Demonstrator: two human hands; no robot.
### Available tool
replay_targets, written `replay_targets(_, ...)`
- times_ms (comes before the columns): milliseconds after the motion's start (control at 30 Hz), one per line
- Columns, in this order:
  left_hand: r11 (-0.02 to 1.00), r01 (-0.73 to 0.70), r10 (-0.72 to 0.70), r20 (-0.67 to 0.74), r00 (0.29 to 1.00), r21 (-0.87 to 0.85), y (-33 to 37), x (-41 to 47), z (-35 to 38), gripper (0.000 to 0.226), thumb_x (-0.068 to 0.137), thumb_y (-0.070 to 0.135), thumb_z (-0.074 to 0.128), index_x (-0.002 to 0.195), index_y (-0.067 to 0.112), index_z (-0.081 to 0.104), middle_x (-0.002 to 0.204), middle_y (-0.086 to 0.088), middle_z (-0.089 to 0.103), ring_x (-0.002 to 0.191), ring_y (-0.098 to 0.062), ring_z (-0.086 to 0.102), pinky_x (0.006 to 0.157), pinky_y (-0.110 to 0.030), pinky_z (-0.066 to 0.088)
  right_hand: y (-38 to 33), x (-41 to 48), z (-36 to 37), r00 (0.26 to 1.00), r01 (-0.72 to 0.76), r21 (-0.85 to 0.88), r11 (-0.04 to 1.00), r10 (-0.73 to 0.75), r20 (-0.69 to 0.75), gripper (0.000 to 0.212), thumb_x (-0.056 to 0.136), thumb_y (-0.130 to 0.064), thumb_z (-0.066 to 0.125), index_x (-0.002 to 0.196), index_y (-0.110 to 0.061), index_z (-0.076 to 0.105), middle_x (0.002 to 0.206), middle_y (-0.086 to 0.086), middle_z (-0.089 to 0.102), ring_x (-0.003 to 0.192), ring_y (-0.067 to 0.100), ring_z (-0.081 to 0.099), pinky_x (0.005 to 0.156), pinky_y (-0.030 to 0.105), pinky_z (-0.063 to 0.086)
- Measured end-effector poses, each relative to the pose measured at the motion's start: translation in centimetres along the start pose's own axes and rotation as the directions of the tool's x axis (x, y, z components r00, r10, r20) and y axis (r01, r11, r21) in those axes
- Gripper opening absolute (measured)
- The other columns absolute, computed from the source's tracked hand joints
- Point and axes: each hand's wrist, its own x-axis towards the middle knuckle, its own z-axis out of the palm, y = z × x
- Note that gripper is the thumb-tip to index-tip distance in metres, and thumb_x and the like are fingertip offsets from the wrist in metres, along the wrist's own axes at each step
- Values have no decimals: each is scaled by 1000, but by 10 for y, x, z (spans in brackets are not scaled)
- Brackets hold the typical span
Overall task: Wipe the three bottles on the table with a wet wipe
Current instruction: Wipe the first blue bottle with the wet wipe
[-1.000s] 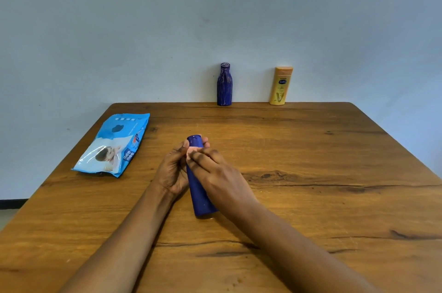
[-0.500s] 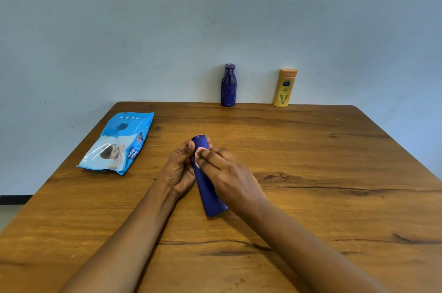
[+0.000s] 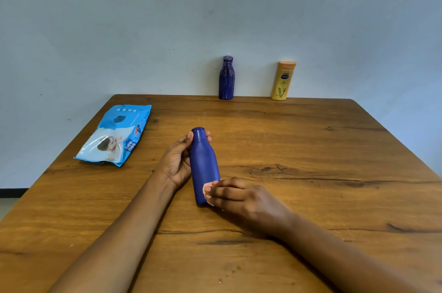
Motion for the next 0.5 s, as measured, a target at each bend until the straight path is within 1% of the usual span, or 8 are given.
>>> replay_targets(67,999,5,-5,-7,1000,-34,1,1,-1,32,87,23,56,113,5,61,109,-9,71,100,-15,68,89,-38,52,9,20,-4,999,51,-37,998,-51,9,30,91,-9,61,121,-4,62,124,9,62,117,22,54,95,33,47)
replay_targets(100,998,8,-9,-2,1000,-57,2,1,-2,34,86,23,56,113,4,60,109,-9,71,99,-15,68,88,-37,53,15,32,-4,999,35,-64,997,-36,-4,31,89,-6,63,120,-3,62,122,10,62,115,24,55,93,35,48)
replay_targets(200,991,40,-37,29,999,-131,4,3,-5,41,84,25,58,117,1,59,107,-10,69,95,-16,68,77,-33,58,23,66,-4,985,-147,-109,983,136,-103,40,81,-2,67,121,-2,60,123,12,61,113,27,54,87,39,51)
replay_targets(233,989,42,-38,26,999,-140,4,3,-6,41,84,25,58,118,1,58,106,-10,69,94,-16,68,75,-32,58,18,69,-1,976,-198,-104,975,185,-116,44,80,-2,67,123,-3,59,126,12,59,116,27,52,89,40,51)
replay_targets(267,991,31,-29,13,999,-131,3,4,-6,41,84,24,58,118,1,58,107,-11,70,95,-16,69,75,-33,58,10,65,3,973,-213,-101,972,202,-108,47,81,-4,66,127,-4,55,130,11,56,121,26,49,92,40,50)
replay_targets(333,997,-8,6,-30,1000,-79,2,5,-6,40,83,25,59,116,2,59,109,-10,70,99,-16,68,85,-38,55,-7,44,10,988,-149,-91,985,144,-52,43,90,-9,59,132,-5,51,136,10,51,127,25,44,96,39,48)
replay_targets(400,997,-33,30,-50,998,-72,1,5,-5,38,83,23,59,115,3,60,107,-10,71,98,-16,68,92,-41,52,-15,20,12,998,-62,-73,995,62,-5,34,97,-13,50,129,-4,54,133,10,55,124,26,48,92,39,50)
replay_targets(500,994,-42,38,-45,998,-97,2,4,-2,40,82,21,59,117,2,59,105,-10,72,96,-16,69,83,-37,56,-4,19,5,1000,-10,-137,991,13,23,34,95,-11,52,127,-2,55,127,12,58,117,27,53,87,39,52)
